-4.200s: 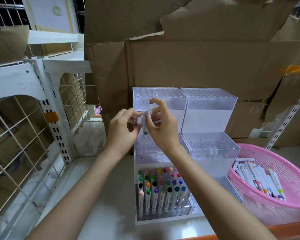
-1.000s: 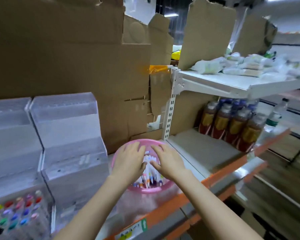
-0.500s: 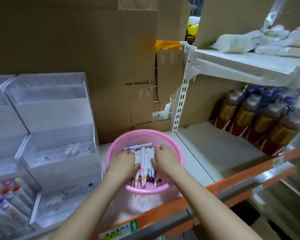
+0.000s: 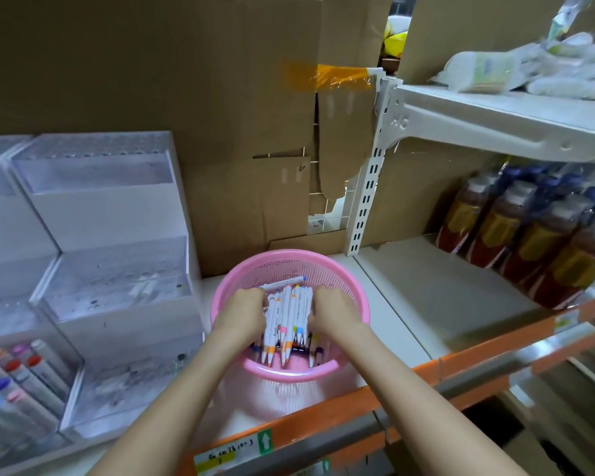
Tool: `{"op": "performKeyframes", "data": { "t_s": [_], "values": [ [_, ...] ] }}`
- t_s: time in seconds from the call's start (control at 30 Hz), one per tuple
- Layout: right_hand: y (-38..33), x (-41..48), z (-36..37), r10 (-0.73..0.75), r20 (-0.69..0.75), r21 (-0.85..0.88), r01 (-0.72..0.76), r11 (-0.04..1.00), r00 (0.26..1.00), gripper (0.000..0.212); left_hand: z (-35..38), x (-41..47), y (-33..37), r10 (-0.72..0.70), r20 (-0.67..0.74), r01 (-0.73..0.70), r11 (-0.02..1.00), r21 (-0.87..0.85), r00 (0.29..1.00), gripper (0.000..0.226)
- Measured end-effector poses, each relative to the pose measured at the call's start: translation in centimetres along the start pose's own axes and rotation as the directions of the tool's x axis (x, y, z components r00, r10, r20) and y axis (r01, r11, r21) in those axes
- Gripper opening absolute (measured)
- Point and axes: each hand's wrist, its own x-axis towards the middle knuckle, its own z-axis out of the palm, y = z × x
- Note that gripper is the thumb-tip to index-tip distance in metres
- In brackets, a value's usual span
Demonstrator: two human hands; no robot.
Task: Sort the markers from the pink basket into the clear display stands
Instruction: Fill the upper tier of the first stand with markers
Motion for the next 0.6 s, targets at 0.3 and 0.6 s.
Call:
{"op": "performKeyframes", "data": {
  "t_s": [0.3, 0.6],
  "values": [
    [0.3, -0.5, -1.2, 0.05, 0.037, 0.284, -0.058, 0.957, 0.998, 0.027, -0.1, -0.1, -0.1, -0.021, -0.087, 0.013, 0.996, -0.093, 0.996, 0.007],
    [-0.3, -1.9, -2.9, -0.075, -0.102, 0.506, 0.117, 0.854, 0.992, 0.058, -2.6, -1.0, 0.8, -0.029, 0.005, 0.029, 0.911, -0.412, 1.0, 0.068]
  ]
}}
